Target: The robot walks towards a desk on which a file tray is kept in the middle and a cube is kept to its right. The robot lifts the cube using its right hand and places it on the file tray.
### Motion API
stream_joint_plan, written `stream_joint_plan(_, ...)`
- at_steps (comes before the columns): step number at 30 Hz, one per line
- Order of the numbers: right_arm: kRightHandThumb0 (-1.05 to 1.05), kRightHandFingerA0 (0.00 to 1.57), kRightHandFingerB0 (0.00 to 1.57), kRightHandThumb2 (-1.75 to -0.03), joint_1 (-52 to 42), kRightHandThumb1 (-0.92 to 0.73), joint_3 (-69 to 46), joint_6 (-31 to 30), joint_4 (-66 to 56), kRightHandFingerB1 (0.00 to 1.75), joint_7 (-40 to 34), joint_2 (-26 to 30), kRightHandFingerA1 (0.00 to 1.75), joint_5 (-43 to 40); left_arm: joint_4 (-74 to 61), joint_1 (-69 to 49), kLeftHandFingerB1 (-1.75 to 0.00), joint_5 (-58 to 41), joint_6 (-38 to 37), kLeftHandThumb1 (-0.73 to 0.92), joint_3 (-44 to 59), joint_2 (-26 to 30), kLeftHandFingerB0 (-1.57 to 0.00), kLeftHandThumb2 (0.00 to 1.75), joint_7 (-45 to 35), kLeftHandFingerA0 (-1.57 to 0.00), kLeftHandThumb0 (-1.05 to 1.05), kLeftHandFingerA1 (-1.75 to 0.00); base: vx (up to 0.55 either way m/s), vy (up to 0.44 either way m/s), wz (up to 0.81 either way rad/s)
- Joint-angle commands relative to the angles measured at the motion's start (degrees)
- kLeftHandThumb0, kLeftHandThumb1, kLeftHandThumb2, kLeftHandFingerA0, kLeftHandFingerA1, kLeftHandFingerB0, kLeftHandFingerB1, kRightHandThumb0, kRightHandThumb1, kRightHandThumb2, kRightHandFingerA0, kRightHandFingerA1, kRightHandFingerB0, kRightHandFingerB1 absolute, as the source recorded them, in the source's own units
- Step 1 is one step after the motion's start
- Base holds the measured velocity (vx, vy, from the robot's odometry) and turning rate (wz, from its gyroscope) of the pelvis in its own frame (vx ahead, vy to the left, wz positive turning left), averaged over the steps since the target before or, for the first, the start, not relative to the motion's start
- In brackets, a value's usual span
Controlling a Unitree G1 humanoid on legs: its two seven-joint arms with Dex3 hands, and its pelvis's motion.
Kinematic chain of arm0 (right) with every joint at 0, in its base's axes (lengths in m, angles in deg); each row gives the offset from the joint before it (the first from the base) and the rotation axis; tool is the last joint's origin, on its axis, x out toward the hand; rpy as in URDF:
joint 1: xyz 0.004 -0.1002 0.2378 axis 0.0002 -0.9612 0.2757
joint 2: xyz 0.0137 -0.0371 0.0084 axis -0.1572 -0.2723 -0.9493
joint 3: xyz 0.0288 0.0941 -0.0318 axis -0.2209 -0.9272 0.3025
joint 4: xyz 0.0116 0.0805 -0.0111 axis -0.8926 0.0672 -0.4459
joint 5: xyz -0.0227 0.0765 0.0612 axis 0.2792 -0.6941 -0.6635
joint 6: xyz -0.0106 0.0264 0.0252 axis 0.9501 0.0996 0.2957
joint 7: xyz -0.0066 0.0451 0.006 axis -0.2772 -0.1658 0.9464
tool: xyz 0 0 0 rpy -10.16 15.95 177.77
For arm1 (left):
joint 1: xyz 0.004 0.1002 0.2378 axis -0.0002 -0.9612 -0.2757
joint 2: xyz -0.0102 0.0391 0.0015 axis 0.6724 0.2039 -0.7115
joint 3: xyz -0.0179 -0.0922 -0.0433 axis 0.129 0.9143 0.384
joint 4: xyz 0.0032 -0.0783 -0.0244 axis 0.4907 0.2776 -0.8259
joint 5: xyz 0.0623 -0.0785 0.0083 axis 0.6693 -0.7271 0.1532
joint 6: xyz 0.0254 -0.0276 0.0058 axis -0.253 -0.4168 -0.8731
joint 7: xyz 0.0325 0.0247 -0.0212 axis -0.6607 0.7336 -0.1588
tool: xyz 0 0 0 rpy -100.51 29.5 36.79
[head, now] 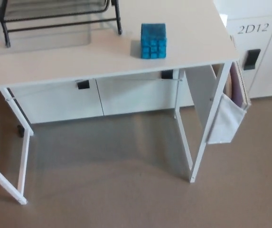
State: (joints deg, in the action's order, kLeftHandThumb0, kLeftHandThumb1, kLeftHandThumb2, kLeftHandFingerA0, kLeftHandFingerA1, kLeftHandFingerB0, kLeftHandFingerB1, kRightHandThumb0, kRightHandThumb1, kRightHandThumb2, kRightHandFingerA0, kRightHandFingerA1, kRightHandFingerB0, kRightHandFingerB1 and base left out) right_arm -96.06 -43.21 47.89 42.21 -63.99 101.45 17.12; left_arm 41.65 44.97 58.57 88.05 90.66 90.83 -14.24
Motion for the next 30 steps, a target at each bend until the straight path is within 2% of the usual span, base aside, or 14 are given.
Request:
stream_joint_plan(1,-0.77,0.3,0.06,-0.9,0.2,-0.55,-0.3,0.6,0.8,0.36,-0.7,-0.4,0.54,-0.7,0.1,-0.3,-1.01,-0.3,-0.1,0.34,0.5,1.0,-0.32,1.56,0.1,-0.37,-0.88,-1.07,0.19,-0.071,0.01)
stream_joint_plan(2,-0.82,0.3,0.05,-0.94,0.1,-0.6,0.4,1.1,0.8,0.3,-0.9,0.0,0.53,0.2,0.1,-0.5,-0.8,-0.4,-0.7,0.52,0.6,0.9,0.0,1.49,-0.3,-0.09,-0.77,-0.87,0.22,-0.033,0.02)
stream_joint_plan(4,-0.78,0.39,0.05,-0.91,0.1,-0.57,1.4,0.3,0.4,0.36,-1.6,0.4,0.57,1.2,-0.3,-1.9,-0.84,0.6,-4.4,0.35,-0.4,1.3,0.0,1.4,-1.9,-0.05,-0.85,-0.89,0.2,0.017,-0.1)
stream_joint_plan(6,-0.84,0.46,0.07,-0.92,0.6,-0.58,1.9,-0.5,0.5,0.3,-1.6,0.5,0.64,1.4,-0.9,-2.4,-0.8,0.0,-4.4,0.41,0.0,1.3,0.0,1.41,-2.6,-0.17,-0.8,-0.89,0.19,0.105,-0.2)
stream_joint_plan(7,-0.78,0.58,0.1,-0.61,1.0,-0.68,1.8,-0.8,1.0,0.3,-1.0,0.6,0.65,1.0,-1.4,-2.4,-0.81,-0.2,-3.9,0.41,0.1,1.3,0.0,1.42,-2.8,-0.13,-0.79,-0.89,0.19,0.192,-0.16)
stream_joint_plan(8,-0.78,0.5,0.06,-0.89,1.2,-0.54,1.7,-0.8,1.3,0.36,-1.2,0.4,0.67,0.8,-1.3,-2.0,-0.79,-0.1,-3.5,0.51,0.0,1.3,0.0,1.47,-2.7,-0.12,-0.74,-0.87,0.19,0.236,-0.17)
stream_joint_plan(11,-0.81,0.52,0.06,-0.91,1.2,-0.57,1.7,-0.1,1.9,0.34,-0.6,0.3,0.67,0.5,-1.0,-1.5,-0.81,-0.9,-2.2,0.49,0.8,1.3,0.0,1.48,-2.6,-0.11,-0.79,-0.88,0.2,0.297,0.04)
stream_joint_plan(12,-0.78,0.29,0.06,-0.88,1.4,-0.54,1.5,-0.6,2.3,0.36,-0.1,0.2,0.53,0.2,-0.8,-1.0,-0.83,-1.0,-1.3,0.5,1.0,1.2,0.0,1.53,-1.9,-0.34,-0.89,-1.01,0.22,0.298,-0.35)
stream_joint_plan(14,-0.79,0.33,0.05,-0.91,0.5,-0.55,1.2,-0.5,1.1,0.32,-0.3,0.0,0.55,-0.3,-0.6,-0.7,-0.8,-0.2,-1.4,0.48,0.6,1.4,0.0,1.45,-1.6,-0.09,-0.75,-0.85,0.17,0.266,-0.14)
stream_joint_plan(17,-0.78,0.3,0.07,-0.87,0.7,-0.53,-0.7,-1.5,1.6,0.38,1.3,-0.7,0.53,-2.3,-0.4,-0.4,-0.82,0.6,-1.3,0.49,-0.5,1.9,0.0,1.48,-2.1,-0.06,-0.76,-0.87,0.12,0.178,0.05)
stream_joint_plan(18,-0.79,0.33,0.09,-0.61,0.7,-0.67,0.4,-1.9,1.1,0.31,0.8,-0.4,0.48,-0.8,-0.5,-0.6,-0.84,-0.2,-2.0,0.49,0.0,1.9,0.0,1.51,-2.9,-0.05,-0.8,-0.89,0.1,0.143,0.04)
stream_joint_plan(19,-0.82,0.33,0.07,-0.89,1.3,-0.54,0.0,-2.3,2.1,0.35,1.3,-0.4,0.56,-1.2,-0.3,-0.3,-0.85,-0.2,-1.5,0.52,0.1,1.8,0.0,1.54,-2.4,-0.04,-0.79,-0.9,0.1,0.143,0.05)
stream_joint_plan(25,-0.78,0.3,0.05,-0.89,0.8,-0.53,-0.3,-2.4,1.2,0.37,1.4,-0.7,0.55,-1.7,-0.2,0.6,-0.79,0.0,-0.9,0.52,-0.2,2.1,0.0,1.47,-2.0,-0.06,-0.72,-0.84,0.07,0.021,0.04)
stream_joint_plan(30,-0.86,0.31,0.08,-0.9,1.0,-0.56,-0.3,-1.6,1.4,0.33,0.0,-1.1,0.58,-1.1,0.1,1.1,-0.87,-0.5,-1.1,0.58,0.5,2.0,0.0,1.58,-1.8,-0.06,-0.81,-0.92,0.17,-0.069,0.03)
